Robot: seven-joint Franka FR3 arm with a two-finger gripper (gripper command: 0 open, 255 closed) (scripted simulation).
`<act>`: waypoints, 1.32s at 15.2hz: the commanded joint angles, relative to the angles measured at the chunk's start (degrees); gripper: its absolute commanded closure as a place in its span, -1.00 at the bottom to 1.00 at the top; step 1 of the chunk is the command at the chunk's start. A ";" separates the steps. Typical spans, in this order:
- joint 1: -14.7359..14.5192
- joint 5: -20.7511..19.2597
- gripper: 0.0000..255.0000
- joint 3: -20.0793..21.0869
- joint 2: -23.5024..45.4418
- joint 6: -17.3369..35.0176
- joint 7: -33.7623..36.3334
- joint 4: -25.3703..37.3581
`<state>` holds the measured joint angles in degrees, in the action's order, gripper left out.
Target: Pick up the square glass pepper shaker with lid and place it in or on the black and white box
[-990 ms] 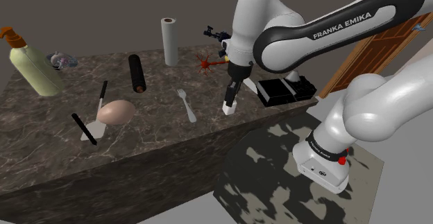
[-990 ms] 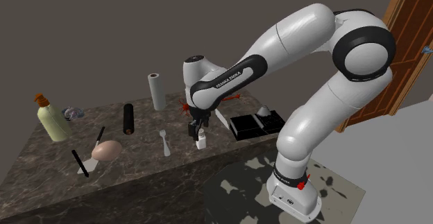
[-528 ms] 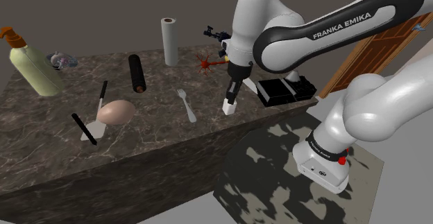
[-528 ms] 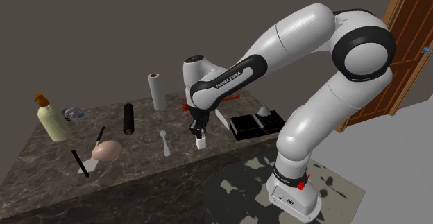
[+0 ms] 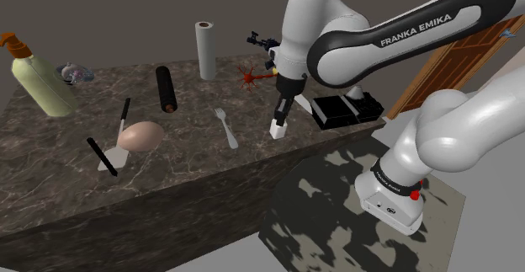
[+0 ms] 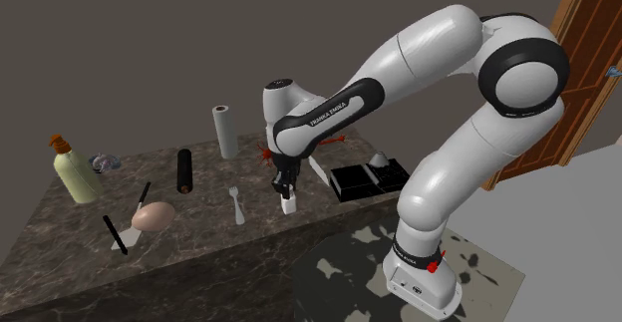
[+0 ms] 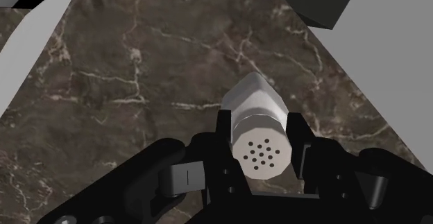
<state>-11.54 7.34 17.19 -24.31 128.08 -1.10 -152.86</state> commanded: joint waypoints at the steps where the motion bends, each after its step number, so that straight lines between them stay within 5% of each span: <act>1: -0.05 0.03 1.00 -0.18 -0.80 -1.44 -0.09 0.64; 20: -0.05 -0.51 1.00 -2.31 -7.13 -18.10 -0.73 11.01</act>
<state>-11.60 6.88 14.96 -31.26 110.94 -1.84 -142.61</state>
